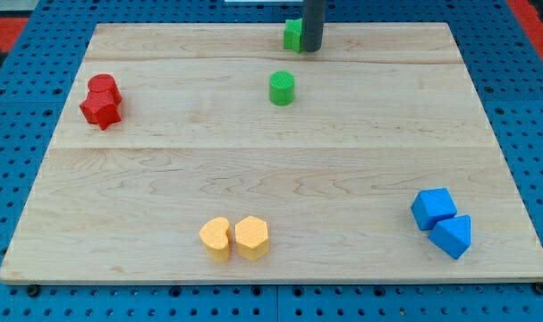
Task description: Place the green circle at center of the board
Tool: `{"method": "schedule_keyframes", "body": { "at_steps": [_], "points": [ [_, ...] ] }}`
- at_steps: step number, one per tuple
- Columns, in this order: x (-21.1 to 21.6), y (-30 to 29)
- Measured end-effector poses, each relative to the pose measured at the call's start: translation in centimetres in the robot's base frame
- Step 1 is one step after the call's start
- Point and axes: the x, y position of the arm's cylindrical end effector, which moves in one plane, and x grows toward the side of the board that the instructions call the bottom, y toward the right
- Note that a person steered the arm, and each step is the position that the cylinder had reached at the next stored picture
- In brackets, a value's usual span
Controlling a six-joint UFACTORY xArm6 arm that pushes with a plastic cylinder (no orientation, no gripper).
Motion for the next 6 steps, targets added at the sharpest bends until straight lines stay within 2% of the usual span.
{"method": "schedule_keyframes", "body": {
  "at_steps": [2, 3, 4, 5, 6],
  "points": [
    [8.1, -2.1],
    [9.2, -5.4],
    [11.7, -3.6],
    [14.2, -6.0],
    [14.8, -11.6]
  ]
}}
